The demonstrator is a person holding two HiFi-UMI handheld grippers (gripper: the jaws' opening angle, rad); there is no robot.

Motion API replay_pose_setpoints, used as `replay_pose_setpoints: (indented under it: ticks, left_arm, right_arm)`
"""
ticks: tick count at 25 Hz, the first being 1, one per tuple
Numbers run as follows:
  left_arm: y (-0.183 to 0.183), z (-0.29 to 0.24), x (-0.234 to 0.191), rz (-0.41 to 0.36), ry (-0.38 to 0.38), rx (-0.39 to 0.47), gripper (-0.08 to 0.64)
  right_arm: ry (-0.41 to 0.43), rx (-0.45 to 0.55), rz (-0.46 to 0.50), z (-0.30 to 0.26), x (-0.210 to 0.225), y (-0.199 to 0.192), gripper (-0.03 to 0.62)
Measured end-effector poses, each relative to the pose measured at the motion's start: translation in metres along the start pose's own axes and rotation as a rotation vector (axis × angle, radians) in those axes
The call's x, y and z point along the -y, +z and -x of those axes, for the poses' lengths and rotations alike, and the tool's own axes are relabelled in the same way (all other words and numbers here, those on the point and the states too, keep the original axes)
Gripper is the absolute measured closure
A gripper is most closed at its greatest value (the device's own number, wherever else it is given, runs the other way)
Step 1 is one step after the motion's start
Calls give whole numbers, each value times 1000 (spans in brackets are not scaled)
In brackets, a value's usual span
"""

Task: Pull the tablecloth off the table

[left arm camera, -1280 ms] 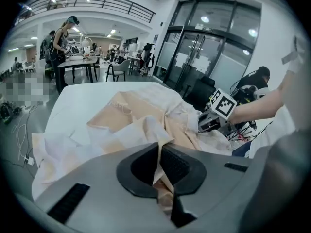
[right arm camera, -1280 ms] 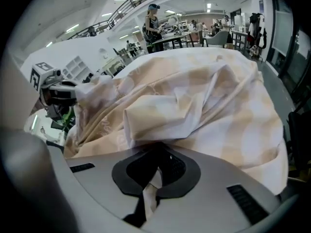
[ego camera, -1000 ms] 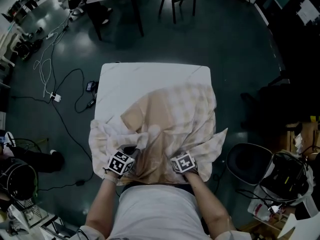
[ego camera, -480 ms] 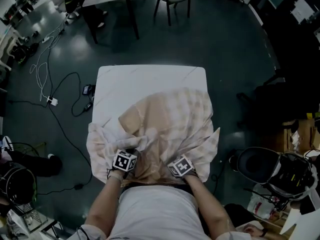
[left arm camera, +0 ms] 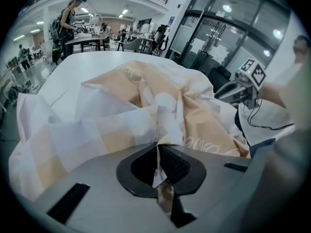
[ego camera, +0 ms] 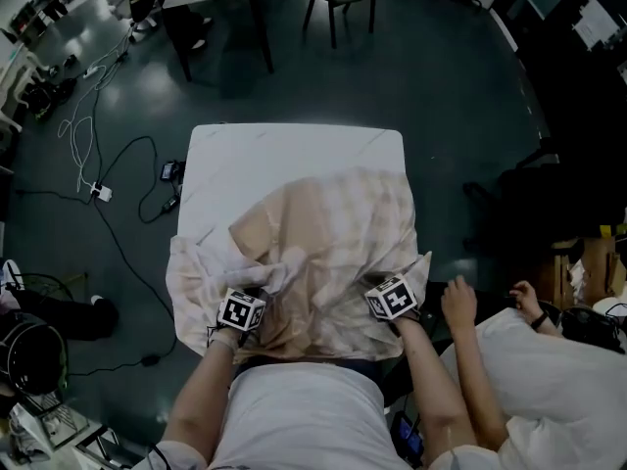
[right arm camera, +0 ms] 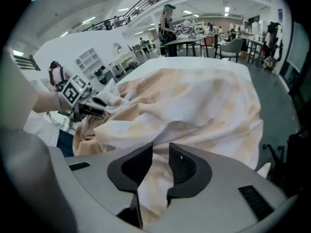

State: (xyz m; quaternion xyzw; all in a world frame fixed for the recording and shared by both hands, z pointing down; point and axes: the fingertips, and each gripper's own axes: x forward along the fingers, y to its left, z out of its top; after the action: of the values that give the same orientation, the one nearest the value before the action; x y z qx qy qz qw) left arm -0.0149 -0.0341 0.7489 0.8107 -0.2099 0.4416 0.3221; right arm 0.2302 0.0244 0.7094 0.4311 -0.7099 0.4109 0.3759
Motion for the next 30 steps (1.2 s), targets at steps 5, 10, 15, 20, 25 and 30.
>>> replay_pose_setpoints:
  ticks: [5, 10, 15, 20, 25, 30]
  left_arm:
    - [4, 4, 2, 4, 13, -4, 546]
    - [4, 2, 0, 21, 18, -8, 546]
    - [1, -1, -3, 51, 46, -12, 546]
    - [2, -1, -7, 96, 74, -6, 546]
    - [3, -4, -7, 128, 120, 6, 545]
    - [4, -4, -6, 171, 157, 34, 546]
  right_arm:
    - [-121, 76, -26, 26, 57, 31, 460]
    - [-250, 133, -21, 31, 113, 55, 385]
    - [-328, 216, -159, 33, 181, 69, 350]
    - [-325, 267, -321, 29, 238, 78, 322]
    - [-212, 268, -454, 4, 264, 75, 307]
    - [-40, 344, -605, -13, 258, 85, 307]
